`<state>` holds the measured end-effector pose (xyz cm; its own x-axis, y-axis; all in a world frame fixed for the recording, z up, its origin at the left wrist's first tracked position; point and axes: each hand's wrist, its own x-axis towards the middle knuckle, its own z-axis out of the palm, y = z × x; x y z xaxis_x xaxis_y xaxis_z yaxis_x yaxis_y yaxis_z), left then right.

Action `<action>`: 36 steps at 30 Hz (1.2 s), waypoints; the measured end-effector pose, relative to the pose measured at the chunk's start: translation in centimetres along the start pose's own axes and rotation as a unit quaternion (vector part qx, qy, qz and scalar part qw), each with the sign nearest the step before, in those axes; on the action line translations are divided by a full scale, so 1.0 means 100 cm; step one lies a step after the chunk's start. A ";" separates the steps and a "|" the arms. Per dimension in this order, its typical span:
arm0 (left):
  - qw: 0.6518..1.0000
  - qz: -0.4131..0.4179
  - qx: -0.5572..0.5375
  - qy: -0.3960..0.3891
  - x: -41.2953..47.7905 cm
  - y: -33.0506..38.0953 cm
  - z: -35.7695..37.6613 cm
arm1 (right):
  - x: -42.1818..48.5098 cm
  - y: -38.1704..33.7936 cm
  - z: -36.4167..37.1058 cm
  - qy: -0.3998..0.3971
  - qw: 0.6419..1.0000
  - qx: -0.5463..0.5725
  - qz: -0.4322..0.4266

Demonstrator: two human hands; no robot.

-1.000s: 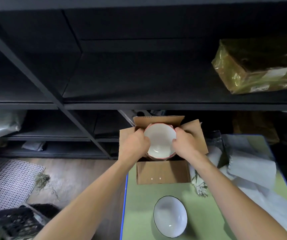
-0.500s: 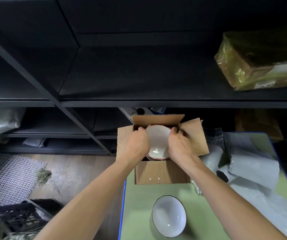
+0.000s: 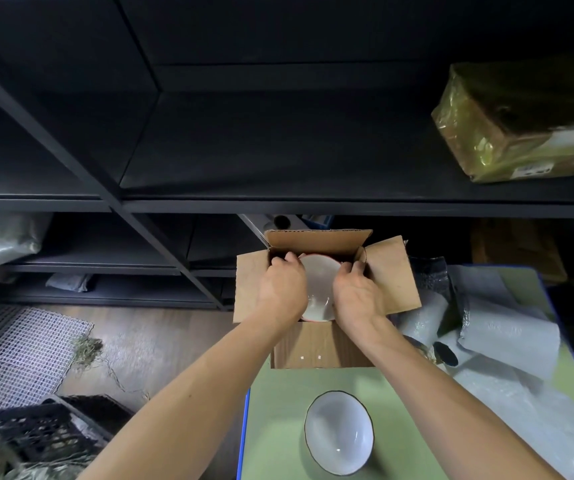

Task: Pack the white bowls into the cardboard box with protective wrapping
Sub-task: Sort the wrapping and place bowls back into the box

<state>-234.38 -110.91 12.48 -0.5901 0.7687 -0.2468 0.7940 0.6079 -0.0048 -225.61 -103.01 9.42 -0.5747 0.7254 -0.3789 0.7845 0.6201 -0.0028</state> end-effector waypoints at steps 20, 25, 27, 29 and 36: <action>0.997 0.015 -0.072 0.020 0.008 -0.017 0.012 | -0.010 0.003 0.009 0.091 0.995 0.018 -0.030; 0.996 0.019 -0.084 -0.007 0.010 -0.019 0.015 | -0.010 0.007 0.000 0.057 0.997 -0.003 -0.044; 0.995 0.030 -0.099 0.007 0.009 -0.026 0.020 | -0.014 0.008 0.000 0.058 0.997 0.001 -0.053; 0.992 0.037 -0.107 0.058 0.003 -0.034 0.021 | -0.020 0.005 0.001 0.065 0.996 0.011 -0.065; 0.975 0.016 -0.164 0.150 -0.032 -0.059 0.031 | -0.020 -0.025 0.009 0.053 0.997 0.028 -0.053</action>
<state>-236.70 -117.59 10.29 -0.6212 0.7819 0.0522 0.7521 0.5761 0.3200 -226.23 -106.32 9.31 -0.6735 0.6862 -0.2746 0.7285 0.6792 -0.0894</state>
